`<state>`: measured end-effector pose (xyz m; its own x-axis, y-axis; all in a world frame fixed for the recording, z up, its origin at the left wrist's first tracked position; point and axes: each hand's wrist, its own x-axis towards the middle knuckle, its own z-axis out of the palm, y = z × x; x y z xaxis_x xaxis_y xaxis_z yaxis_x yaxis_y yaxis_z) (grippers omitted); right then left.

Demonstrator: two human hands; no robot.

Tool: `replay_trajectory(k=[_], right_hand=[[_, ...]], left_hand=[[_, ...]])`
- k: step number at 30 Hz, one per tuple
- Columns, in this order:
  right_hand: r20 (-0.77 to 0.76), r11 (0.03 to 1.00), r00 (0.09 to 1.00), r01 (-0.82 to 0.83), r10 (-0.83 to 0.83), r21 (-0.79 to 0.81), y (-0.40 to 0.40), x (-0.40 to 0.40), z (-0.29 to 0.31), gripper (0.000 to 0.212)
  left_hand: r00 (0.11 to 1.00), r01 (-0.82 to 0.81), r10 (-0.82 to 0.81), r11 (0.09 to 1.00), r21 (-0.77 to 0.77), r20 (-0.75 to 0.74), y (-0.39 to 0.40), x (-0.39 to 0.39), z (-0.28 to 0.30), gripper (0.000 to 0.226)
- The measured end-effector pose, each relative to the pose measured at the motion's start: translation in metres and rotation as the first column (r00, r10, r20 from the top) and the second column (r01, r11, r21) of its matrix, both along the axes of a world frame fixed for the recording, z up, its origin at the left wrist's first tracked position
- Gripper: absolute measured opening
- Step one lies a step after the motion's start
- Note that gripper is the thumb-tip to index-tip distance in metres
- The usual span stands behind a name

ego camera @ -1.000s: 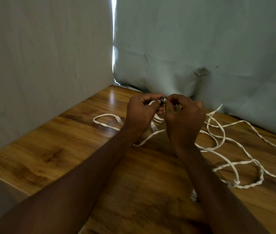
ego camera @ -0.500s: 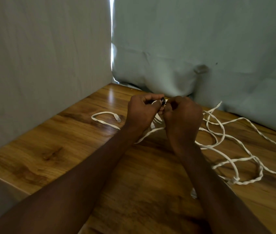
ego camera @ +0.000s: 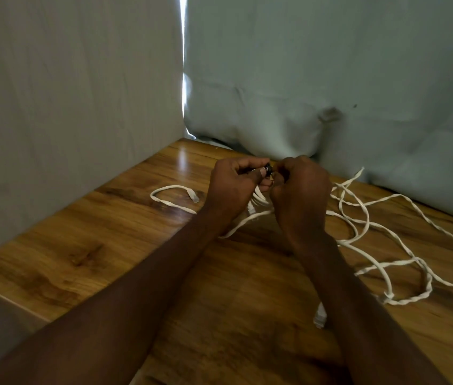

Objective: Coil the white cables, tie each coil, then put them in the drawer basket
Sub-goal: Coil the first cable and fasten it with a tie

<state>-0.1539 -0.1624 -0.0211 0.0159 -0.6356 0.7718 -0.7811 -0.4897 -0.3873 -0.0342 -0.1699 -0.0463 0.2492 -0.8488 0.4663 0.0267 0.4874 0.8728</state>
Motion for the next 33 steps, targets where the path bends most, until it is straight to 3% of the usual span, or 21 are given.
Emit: replay_trajectory(k=[5,9,11,15,17,23,29,33], right_hand=[[-0.075,0.998,0.997,0.003,-0.007,-0.056,0.001,-0.001,0.005,0.043],[-0.147,0.999,0.988,0.047,-0.05,-0.018,0.002,0.0,0.003,0.024],[-0.156,0.998,0.986,0.064,-0.063,-0.002,0.003,0.004,0.001,0.023],[0.101,0.999,0.994,0.046,-0.048,0.028,0.008,0.005,0.005,0.031],[0.153,0.999,0.987,0.048,-0.049,0.01,0.011,0.006,0.006,0.036],[-0.013,0.999,1.0,-0.017,0.016,-0.038,0.01,0.004,0.005,0.03],[-0.004,0.997,1.0,-0.013,0.013,-0.073,0.012,0.006,0.003,0.017],[-0.05,0.995,0.994,0.102,-0.101,0.014,0.005,0.004,0.006,0.034]], left_hand=[[0.999,0.04,-0.04,0.999,-0.006,-0.002,0.002,0.002,0.002,0.024],[0.998,0.014,-0.012,1.0,0.025,-0.064,-0.001,0.004,0.003,0.024],[0.995,0.01,-0.005,0.998,0.055,-0.104,-0.001,0.006,0.004,0.024],[0.996,0.017,-0.011,0.998,0.065,-0.093,-0.002,0.003,0.003,0.024],[0.998,0.023,-0.02,0.998,0.062,-0.056,-0.003,0.004,0.002,0.024],[0.999,0.034,-0.035,0.999,0.026,0.025,0.001,0.005,0.003,0.024],[0.999,0.031,-0.032,0.999,0.032,0.035,0.008,-0.007,0.001,0.024],[1.0,-0.02,0.02,0.999,0.036,-0.001,0.002,-0.006,0.002,0.022]])
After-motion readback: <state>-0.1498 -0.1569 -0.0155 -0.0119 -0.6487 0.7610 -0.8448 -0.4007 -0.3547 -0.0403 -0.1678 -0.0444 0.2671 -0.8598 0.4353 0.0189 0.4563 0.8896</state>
